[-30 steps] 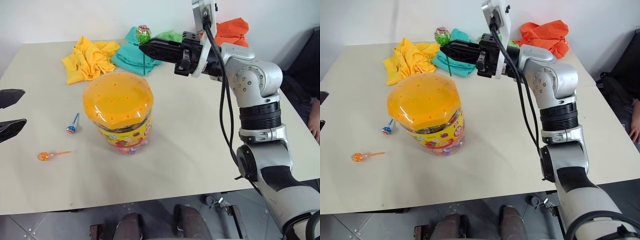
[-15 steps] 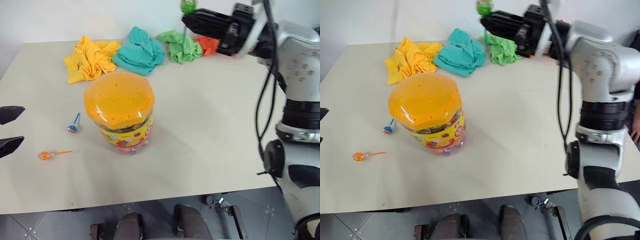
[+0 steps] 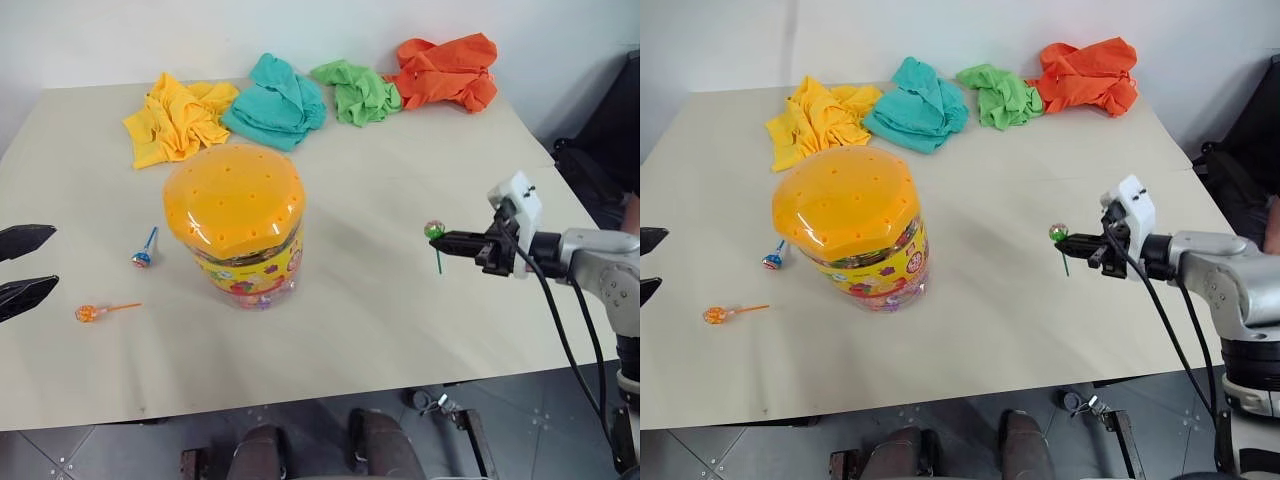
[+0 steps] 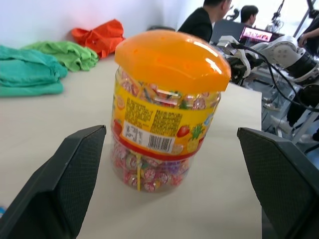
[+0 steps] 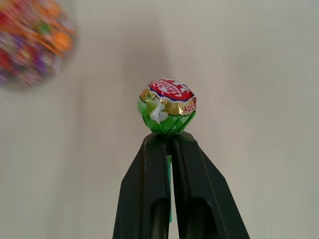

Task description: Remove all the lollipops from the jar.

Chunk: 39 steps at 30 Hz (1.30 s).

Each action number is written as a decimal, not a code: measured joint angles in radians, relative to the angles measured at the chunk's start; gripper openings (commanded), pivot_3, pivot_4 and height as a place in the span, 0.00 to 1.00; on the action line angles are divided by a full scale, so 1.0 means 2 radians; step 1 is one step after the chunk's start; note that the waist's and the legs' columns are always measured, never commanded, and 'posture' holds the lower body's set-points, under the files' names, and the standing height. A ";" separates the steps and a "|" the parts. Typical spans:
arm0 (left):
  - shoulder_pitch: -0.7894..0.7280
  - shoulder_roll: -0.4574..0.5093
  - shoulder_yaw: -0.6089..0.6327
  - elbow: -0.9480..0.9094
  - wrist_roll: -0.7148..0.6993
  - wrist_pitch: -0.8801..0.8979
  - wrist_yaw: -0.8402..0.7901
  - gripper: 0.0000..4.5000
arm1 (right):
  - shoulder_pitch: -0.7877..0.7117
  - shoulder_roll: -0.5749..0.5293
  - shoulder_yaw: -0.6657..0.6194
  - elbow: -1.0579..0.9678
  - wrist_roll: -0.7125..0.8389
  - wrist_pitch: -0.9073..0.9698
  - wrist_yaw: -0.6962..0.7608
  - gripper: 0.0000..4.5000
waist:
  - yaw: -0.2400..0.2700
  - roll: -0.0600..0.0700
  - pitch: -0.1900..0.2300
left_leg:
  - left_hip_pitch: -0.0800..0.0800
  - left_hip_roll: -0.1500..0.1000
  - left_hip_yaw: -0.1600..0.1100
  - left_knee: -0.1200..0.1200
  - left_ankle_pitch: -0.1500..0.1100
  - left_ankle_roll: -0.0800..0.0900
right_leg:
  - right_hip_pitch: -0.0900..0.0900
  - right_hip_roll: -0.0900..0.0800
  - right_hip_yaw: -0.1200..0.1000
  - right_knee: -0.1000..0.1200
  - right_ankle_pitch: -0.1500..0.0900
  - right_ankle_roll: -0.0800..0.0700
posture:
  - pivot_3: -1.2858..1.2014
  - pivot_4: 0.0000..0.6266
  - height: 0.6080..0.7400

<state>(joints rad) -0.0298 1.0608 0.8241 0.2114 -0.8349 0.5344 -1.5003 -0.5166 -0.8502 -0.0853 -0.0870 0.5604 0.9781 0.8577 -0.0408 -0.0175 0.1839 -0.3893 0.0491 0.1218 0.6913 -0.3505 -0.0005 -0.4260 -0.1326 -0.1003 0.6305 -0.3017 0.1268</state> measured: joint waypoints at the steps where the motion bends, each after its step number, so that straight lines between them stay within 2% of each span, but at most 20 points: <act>1: 0.000 0.000 -0.004 0.000 0.001 -0.002 0.000 1.00 | 0.001 0.003 0.006 0.012 -0.008 -0.003 -0.003 0.01 | 0.001 0.000 0.000 | 0.000 0.000 0.000 0.000 0.000 0.000 | 0.000 0.000 0.000 0.000 0.000 0.000 | 0.52 0.24 1.00; 4: -0.001 0.000 -0.010 0.000 0.003 -0.006 0.000 1.00 | -0.007 0.018 0.023 0.048 -0.028 -0.022 -0.010 0.18 | 0.000 0.000 0.000 | 0.000 0.000 0.000 0.000 0.000 0.000 | 0.000 0.000 0.000 0.000 0.000 0.000 | 0.52 0.24 1.00; 10: 0.001 0.000 -0.009 0.000 0.006 -0.005 0.013 1.00 | -0.013 0.019 0.029 0.076 -0.045 -0.031 -0.011 0.62 | 0.004 0.000 0.000 | 0.000 0.000 0.000 0.000 0.000 0.000 | 0.000 0.000 0.000 0.000 0.000 0.000 | 0.52 0.24 1.00; 14: 0.022 0.000 0.006 -0.004 0.007 0.002 0.030 1.00 | -0.004 0.016 0.010 0.058 -0.029 -0.017 -0.002 0.94 | 0.005 0.000 0.000 | 0.000 0.000 0.000 0.000 0.000 0.000 | 0.000 0.000 0.000 0.000 0.000 0.000 | 0.52 0.24 1.00; 15: 0.023 0.000 0.011 -0.005 0.007 0.005 0.036 1.00 | -0.001 0.012 0.000 0.050 -0.021 -0.014 0.004 0.98 | 0.006 0.000 0.000 | 0.000 0.000 0.000 0.000 0.000 0.000 | 0.000 0.000 0.000 0.000 0.000 0.000 | 0.52 0.24 1.00; 19: 0.038 0.000 0.016 -0.022 0.020 0.005 0.060 1.00 | 0.011 -0.014 -0.030 0.007 0.011 -0.025 0.052 0.99 | 0.007 0.000 0.000 | 0.000 0.000 0.000 0.000 0.000 0.000 | 0.000 0.000 0.000 0.000 0.000 0.000 | 0.52 0.24 1.00; 22: 0.042 0.000 0.014 -0.022 0.029 0.005 0.078 1.00 | 0.030 -0.019 -0.060 -0.030 0.045 -0.070 0.119 0.99 | 0.007 0.000 0.000 | 0.000 0.000 0.000 0.001 0.000 0.000 | 0.000 0.000 0.000 0.000 0.000 0.000 | 0.52 0.24 1.00; 26: 0.029 -0.005 0.014 -0.023 0.029 0.005 0.095 1.00 | 0.030 -0.039 -0.052 -0.048 0.047 -0.143 0.199 0.99 | 0.007 0.000 0.000 | 0.000 0.000 0.000 0.001 0.000 0.000 | 0.000 0.000 0.000 0.001 0.000 0.000 | 0.52 0.24 1.00; 33: 0.021 -0.028 0.009 -0.035 0.026 0.005 0.108 1.00 | -0.011 -0.016 -0.009 0.020 0.008 -0.204 0.210 0.99 | 0.006 0.000 0.000 | 0.000 0.000 0.000 0.001 0.000 0.000 | 0.000 0.000 0.000 0.001 0.000 0.000 | 0.52 0.24 1.00; 39: 0.062 -0.058 0.012 -0.062 0.027 -0.006 0.105 1.00 | 0.017 -0.015 -0.009 0.005 0.011 -0.216 0.232 0.99 | 0.007 0.000 0.000 | 0.000 0.000 0.000 0.002 0.000 0.000 | 0.000 0.000 0.000 0.001 0.000 0.000 | 0.52 0.24 1.00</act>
<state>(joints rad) 0.0934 0.9455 0.8484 0.0872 -0.7803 0.5233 -1.2898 -0.4836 -0.8795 -0.1043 -0.0764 0.5821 0.5456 1.3214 -0.0272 -0.0181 0.1836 -0.3893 0.0494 0.1220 0.6950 -0.3509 0.0002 -0.4263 -0.1329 -0.1008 0.6334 -0.3016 0.1266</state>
